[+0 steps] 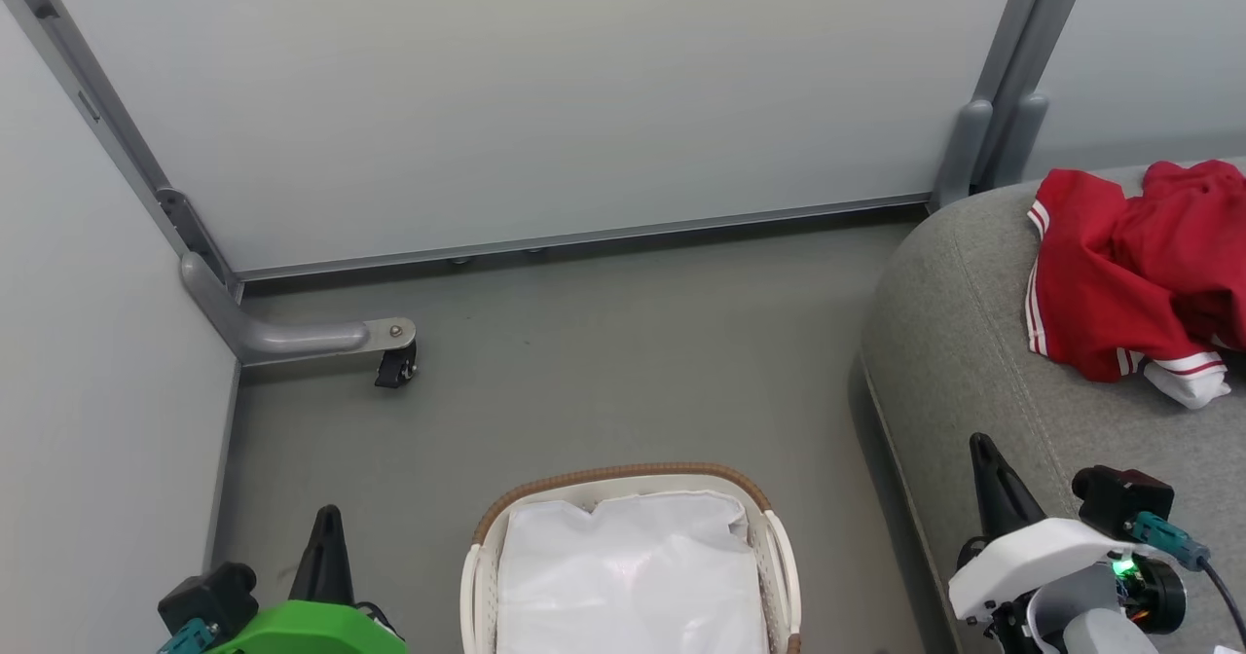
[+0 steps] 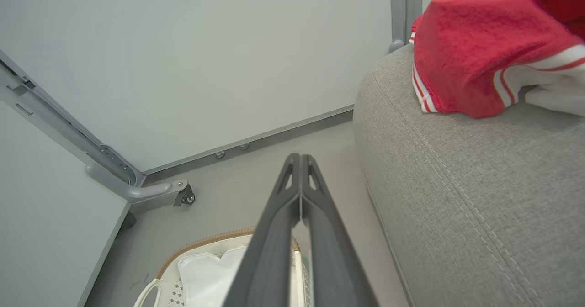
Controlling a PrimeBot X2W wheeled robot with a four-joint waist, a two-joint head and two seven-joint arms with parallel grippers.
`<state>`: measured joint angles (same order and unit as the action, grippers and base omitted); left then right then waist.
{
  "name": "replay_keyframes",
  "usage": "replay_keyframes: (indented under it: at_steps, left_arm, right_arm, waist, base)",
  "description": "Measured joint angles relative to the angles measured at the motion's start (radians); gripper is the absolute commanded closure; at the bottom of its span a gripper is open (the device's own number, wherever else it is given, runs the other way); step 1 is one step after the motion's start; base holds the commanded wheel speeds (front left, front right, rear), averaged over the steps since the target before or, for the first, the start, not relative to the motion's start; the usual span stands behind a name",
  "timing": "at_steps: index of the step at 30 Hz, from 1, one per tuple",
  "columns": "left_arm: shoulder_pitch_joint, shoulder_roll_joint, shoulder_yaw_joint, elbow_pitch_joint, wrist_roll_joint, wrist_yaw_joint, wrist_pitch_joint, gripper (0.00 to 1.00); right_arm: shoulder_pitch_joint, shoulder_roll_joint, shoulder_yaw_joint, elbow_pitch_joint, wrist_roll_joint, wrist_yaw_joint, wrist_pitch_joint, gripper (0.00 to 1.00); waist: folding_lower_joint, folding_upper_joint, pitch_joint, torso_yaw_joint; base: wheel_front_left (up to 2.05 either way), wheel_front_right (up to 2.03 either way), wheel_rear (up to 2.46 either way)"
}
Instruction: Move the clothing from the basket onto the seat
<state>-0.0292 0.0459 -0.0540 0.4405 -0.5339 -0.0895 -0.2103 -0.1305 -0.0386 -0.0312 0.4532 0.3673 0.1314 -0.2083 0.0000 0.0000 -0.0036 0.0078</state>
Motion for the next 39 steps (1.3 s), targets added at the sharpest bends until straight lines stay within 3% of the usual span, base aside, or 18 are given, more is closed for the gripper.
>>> replay_keyframes:
  at_steps: [39]
  left_arm:
    - [-0.027, 0.0, 0.084, -0.099, -0.538, -0.017, 0.161, 1.0]
  right_arm:
    - [0.009, -0.003, -0.039, -0.107, 0.624, 0.0, 0.159, 1.0]
  waist:
    - [0.0, 0.0, 0.003, -0.003]
  base:
    - [0.0, 0.0, 0.0]
